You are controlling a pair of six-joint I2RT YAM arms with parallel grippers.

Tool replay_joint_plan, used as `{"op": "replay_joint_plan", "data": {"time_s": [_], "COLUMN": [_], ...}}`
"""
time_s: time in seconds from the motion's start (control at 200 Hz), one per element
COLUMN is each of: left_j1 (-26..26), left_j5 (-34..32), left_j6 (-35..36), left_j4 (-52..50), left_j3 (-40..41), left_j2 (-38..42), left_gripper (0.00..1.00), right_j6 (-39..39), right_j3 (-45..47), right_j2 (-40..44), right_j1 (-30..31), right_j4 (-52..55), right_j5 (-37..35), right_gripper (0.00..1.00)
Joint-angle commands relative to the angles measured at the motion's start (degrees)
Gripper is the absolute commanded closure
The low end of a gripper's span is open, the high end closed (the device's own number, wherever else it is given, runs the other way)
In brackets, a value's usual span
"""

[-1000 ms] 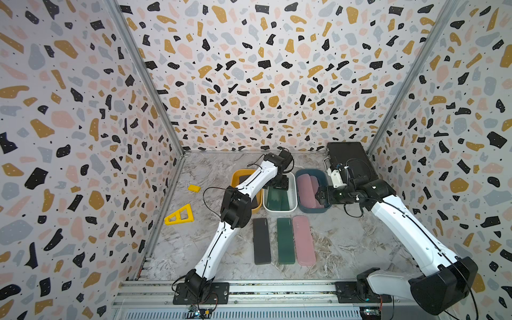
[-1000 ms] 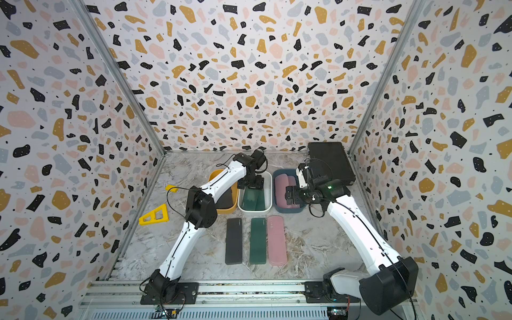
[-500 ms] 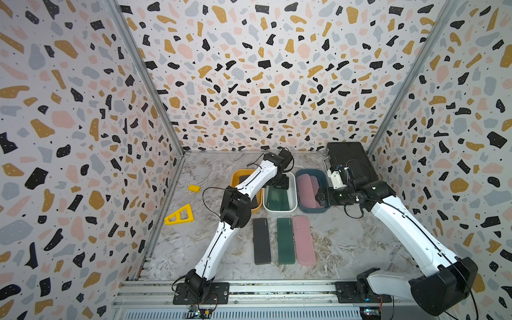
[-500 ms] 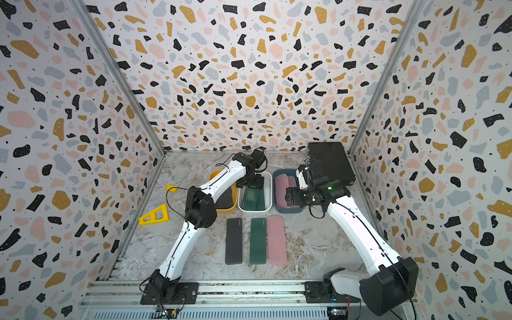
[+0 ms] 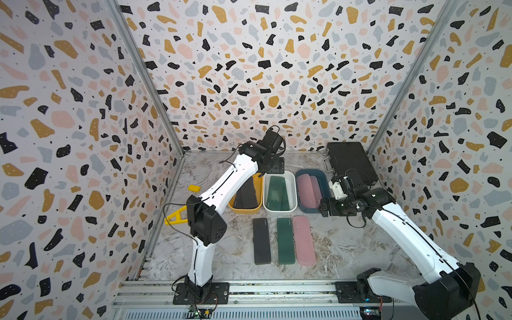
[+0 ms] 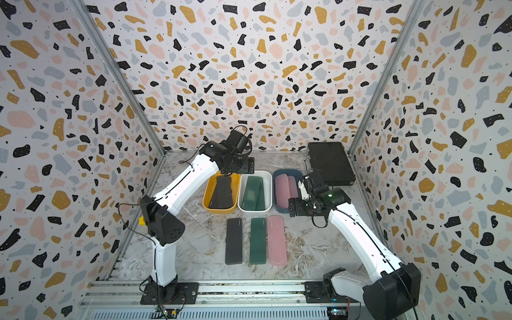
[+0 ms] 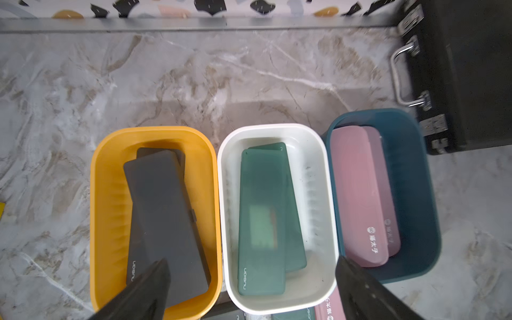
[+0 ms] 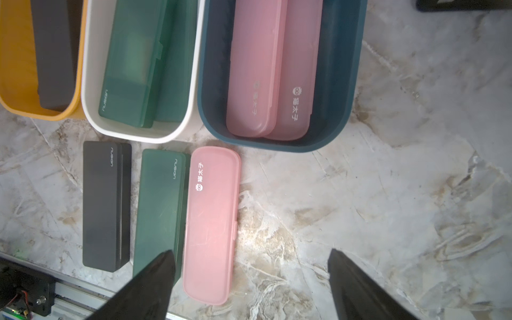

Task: Place the pencil cases by color into the storage box
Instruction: Place the pencil case at the storage box.

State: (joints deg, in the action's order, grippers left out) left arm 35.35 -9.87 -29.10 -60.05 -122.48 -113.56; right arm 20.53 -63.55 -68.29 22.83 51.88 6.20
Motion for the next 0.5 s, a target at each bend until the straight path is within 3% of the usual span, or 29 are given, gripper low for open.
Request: {"op": "replay_joint_plan", "data": {"time_s": [0.0, 0.496], "left_j1": [-0.2, -0.1], "left_j5": [-1.6, -2.2], "left_j6": [0.2, -4.9], "left_j4": [3.1, 3.5], "left_j3": [5.1, 29.0], "left_j2": [4.2, 24.2], "left_gripper": [0.03, 0.03], "right_j6": [1.2, 6.3], "right_j3": [1.3, 7.3], "right_j2": [2.1, -1.7], "right_j1": [0.0, 9.1], "right_j4": [1.8, -0.3], "right_j5": [0.6, -2.4], "right_gripper": [0.09, 0.08]}}
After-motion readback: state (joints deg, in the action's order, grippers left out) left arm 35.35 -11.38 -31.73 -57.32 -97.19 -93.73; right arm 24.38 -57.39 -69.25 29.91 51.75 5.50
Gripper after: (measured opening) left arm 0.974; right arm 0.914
